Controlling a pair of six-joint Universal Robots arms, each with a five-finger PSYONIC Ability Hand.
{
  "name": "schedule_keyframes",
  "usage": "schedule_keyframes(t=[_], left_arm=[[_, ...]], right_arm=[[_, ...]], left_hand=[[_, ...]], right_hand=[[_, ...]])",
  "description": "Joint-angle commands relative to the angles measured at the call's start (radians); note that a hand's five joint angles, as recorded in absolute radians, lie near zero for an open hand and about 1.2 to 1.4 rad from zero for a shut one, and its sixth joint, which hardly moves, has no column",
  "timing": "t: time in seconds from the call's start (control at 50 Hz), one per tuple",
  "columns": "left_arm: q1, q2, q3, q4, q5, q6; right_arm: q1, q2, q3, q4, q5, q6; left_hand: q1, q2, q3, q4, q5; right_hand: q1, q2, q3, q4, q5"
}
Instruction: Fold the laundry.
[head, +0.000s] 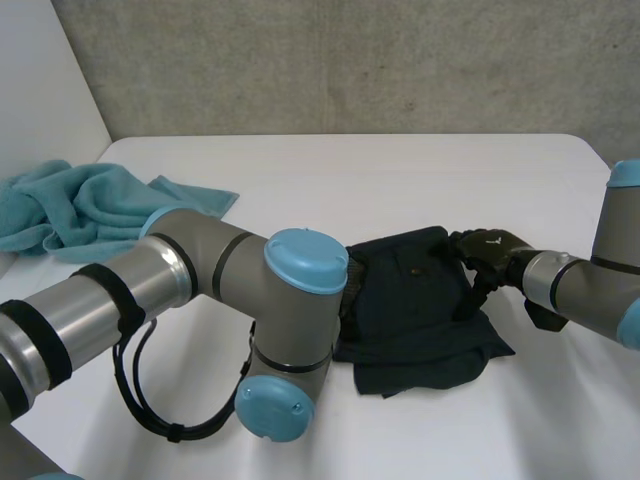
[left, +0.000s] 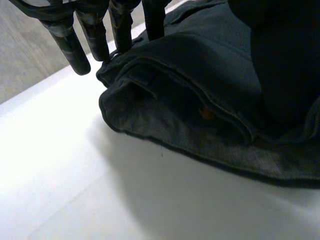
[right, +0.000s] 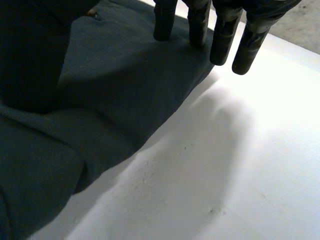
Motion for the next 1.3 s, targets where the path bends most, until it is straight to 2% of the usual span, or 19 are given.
schedule_keyframes(t=[0.02, 0.16, 0.3, 0.44, 0.5, 0.6, 0.66, 0.76, 0.84, 1.0, 1.14, 1.3], left_arm=[[0.001, -0.001, -0.001, -0.034, 0.001, 0.003], [0.002, 0.007, 0.001, -0.035, -0.001, 0.006], [-0.006, 0.028, 0.001, -0.04, -0.001, 0.043], [-0.003, 0.175, -0.019, -0.035, 0.005, 0.029], [-0.001, 0.243, -0.041, -0.028, 0.001, 0.029], [0.01, 0.353, -0.116, 0.014, -0.002, 0.007], [0.024, 0.441, -0.205, 0.052, -0.001, -0.02], [0.043, 0.565, -0.384, 0.109, -0.002, -0.078], [0.053, 0.631, -0.516, 0.147, -0.002, -0.114], [0.057, 0.694, -0.685, 0.19, -0.019, -0.157], [0.057, 0.721, -0.785, 0.25, -0.028, -0.169], [0.093, 0.767, -0.872, 0.308, -0.028, -0.171]], right_arm=[[0.022, 0.0, 0.016, -0.005, 0.0, -0.056], [0.026, -0.008, 0.024, -0.012, 0.001, -0.085], [0.026, -0.042, 0.036, -0.011, 0.02, -0.184], [0.029, -0.172, 0.075, -0.084, 0.02, -0.169], [0.03, -0.247, 0.102, -0.13, 0.02, -0.12], [0.018, -0.381, 0.17, -0.166, 0.026, 0.067], [0.001, -0.416, 0.202, -0.166, 0.03, 0.128], [-0.102, -0.482, 0.315, -0.152, 0.018, 0.196], [-0.143, -0.491, 0.401, -0.128, 0.012, 0.191], [-0.174, -0.484, 0.543, -0.121, -0.039, 0.182], [-0.183, -0.413, 0.608, -0.167, -0.171, 0.185], [-0.18, -0.398, 0.639, -0.264, -0.171, 0.188]], left_hand=[[0.008, -0.006, 0.018, 0.023, -0.025], [0.011, -0.004, 0.021, 0.026, -0.022], [0.005, -0.009, 0.015, 0.02, -0.028], [-0.001, -0.015, 0.009, 0.014, -0.033], [-0.004, -0.018, 0.006, 0.011, -0.036], [-0.004, -0.018, 0.006, 0.011, -0.036], [-0.001, -0.015, 0.009, 0.014, -0.033], [-0.004, -0.018, 0.006, 0.011, -0.036], [-0.004, -0.018, 0.006, 0.011, -0.036], [-0.004, -0.018, 0.006, 0.011, -0.036], [-0.001, -0.015, 0.009, 0.014, -0.033], [-0.001, -0.015, 0.009, 0.014, -0.033]], right_hand=[[0.016, -0.03, -0.038, -0.055, -0.066], [0.016, -0.03, -0.038, -0.055, -0.066], [0.016, -0.03, -0.038, -0.055, -0.066], [0.016, -0.03, -0.038, -0.055, -0.066], [0.016, -0.03, -0.038, -0.055, -0.066], [0.016, -0.03, -0.038, -0.055, -0.066], [0.016, -0.03, -0.038, -0.055, -0.066], [0.016, -0.03, -0.038, -0.055, -0.066], [0.016, -0.03, -0.038, -0.055, -0.066], [0.185, 0.139, 0.131, 0.114, 0.102], [0.188, 0.142, 0.134, 0.117, 0.105], [0.223, 0.177, 0.169, 0.152, 0.14]])
